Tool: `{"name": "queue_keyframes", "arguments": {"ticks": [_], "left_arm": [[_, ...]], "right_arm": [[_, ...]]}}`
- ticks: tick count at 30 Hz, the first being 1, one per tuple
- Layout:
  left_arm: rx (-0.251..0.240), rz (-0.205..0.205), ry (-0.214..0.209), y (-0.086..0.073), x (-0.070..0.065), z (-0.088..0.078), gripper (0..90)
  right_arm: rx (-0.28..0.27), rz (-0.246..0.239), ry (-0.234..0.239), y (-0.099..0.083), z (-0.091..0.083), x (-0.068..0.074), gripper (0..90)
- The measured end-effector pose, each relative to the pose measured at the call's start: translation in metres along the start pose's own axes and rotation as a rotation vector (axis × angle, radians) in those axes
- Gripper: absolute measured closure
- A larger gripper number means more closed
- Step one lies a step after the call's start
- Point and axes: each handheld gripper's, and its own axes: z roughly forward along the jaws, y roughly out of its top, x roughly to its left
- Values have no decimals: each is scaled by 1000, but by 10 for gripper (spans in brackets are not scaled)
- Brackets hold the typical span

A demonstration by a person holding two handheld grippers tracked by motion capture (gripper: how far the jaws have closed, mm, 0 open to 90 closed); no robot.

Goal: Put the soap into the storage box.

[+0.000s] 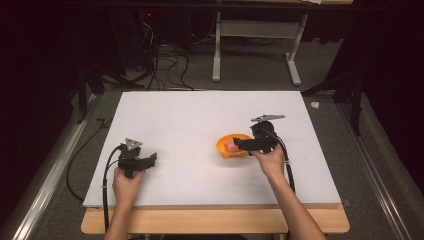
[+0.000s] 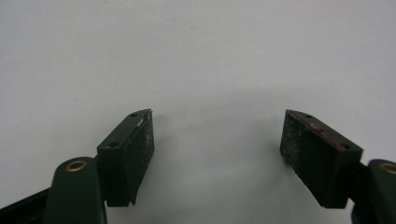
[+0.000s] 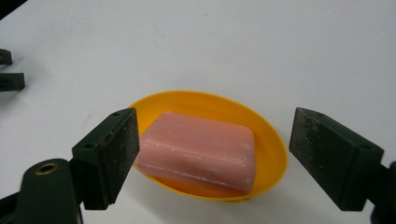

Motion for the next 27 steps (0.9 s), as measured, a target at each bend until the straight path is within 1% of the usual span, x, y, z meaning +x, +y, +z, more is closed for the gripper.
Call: {"name": "queue_keyframes", "arguments": {"ticks": [6,12,19,21,27], "left_arm": [[0,0,0,0,0,0,264],[0,-1,0,0,0,0,264],[0,0,0,0,0,0,264],[0,0,0,0,0,0,264],[0,0,0,0,0,0,264]], "right_arm": [[-30,8,-8,-1,-10,-6,182],[-52,3,-26,-2,-21,-12,197],[-79,5,-50,-5,-32,-20,204],[-86,2,-65,-6,-36,-21,206],[-113,3,-81,-9,-45,-26,212]]}}
